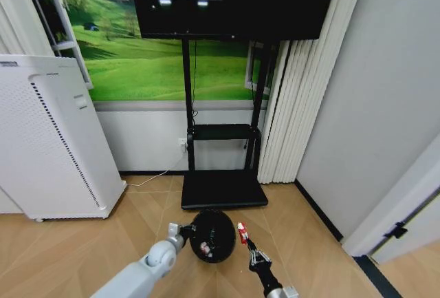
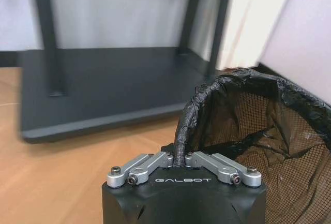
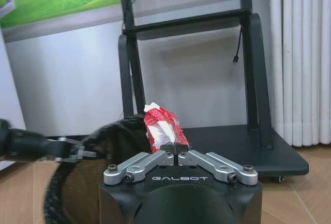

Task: Pick up the trash bin and place the garbage on the floor into it.

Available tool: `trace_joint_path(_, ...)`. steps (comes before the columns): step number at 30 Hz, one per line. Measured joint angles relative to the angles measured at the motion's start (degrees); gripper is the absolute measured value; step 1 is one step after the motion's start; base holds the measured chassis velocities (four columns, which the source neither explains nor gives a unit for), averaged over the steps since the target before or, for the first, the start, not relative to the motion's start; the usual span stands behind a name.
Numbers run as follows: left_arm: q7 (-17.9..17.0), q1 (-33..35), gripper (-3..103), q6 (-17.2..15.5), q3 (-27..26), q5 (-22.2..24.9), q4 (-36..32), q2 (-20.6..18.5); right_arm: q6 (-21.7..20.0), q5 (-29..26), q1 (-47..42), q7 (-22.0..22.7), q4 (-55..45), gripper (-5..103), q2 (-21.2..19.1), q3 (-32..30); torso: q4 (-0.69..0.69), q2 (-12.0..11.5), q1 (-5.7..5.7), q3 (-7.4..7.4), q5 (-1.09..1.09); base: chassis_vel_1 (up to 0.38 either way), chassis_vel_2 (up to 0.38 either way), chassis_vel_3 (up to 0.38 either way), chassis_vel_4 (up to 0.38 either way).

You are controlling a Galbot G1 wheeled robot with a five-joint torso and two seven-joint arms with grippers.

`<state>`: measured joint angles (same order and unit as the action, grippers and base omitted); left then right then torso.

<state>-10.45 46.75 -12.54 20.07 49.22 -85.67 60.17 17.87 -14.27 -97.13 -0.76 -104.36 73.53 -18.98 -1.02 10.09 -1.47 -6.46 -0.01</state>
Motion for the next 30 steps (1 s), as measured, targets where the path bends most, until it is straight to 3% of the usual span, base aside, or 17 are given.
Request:
trace_joint_path(5, 5.72, -1.14, 3, 1.3, 2.47, 0.29, 0.23, 0.31, 1.42, 1.78, -0.89, -1.82, 0.09, 0, 0.04, -0.09, 0.02, 0.0, 0.0, 0.0, 0.01, 0.0, 0.0, 0.0, 0.0)
trace_joint_path(10, 8.06, -1.18, 3, 2.06, 2.9, -0.03, 0.3, 0.27, 1.85, 2.95, -0.84, -1.97, -0.05, 0, 0.05, 0.22, 0.02, 0.0, 0.0, 0.0, 0.01, 0.0, 0.0, 0.0, 0.0)
trace_joint_path(15, 8.25, -0.59, 3, 2.15, 2.61, -0.05, -0.52, 0.2, 2.64, 5.44, -0.83, -1.47, 0.17, -3, 0.18, 0.18, 0.02, 0.0, 0.0, 0.0, 0.0, 0.0, 0.0, 0.0, 0.0)
trace_joint_path(18, 8.25, -0.09, 3, 2.17, 1.79, -0.05, -0.98, -0.02, 2.88, 5.53, -1.11, -1.38, 0.02, 13, 0.21, 0.19, 0.02, 0.0, 0.0, 0.0, 0.01, 0.0, 0.0, 0.0, 0.0)
trace_joint_path(22, 8.22, 0.41, 3, 2.2, 1.01, -0.05, -1.26, -0.07, 3.48, 5.28, -1.26, -1.82, -0.18, 24, 0.24, 0.2, 0.02, 0.0, 0.0, 0.0, 0.0, 0.0, 0.0, 0.0, 0.0)
trace_joint_path(24, 8.06, 1.17, 3, 2.2, 0.06, -0.05, -1.63, -0.18, 4.16, 4.31, -1.36, -2.37, -0.53, 35, 0.34, 0.14, 0.01, 0.0, 0.0, 0.0, 0.0, 0.0, 0.0, 0.0, 0.0)
trace_joint_path(26, 7.84, 1.48, 3, 2.2, -0.41, -0.05, -1.85, -0.25, 4.17, 4.06, -1.38, -2.3, -0.73, 35, 0.43, 0.02, 0.02, 0.0, 0.0, 0.0, 0.0, 0.0, 0.0, 0.0, 0.0)
trace_joint_path(30, 5.3, 3.78, 3, 1.99, -4.07, 0.29, -4.18, -0.78, 2.28, 3.96, -1.59, 0.77, -2.39, 50, 0.85, -0.97, 0.0, 0.0, 0.0, 0.0, -0.02, 0.0, 0.0, 0.0, 0.0)
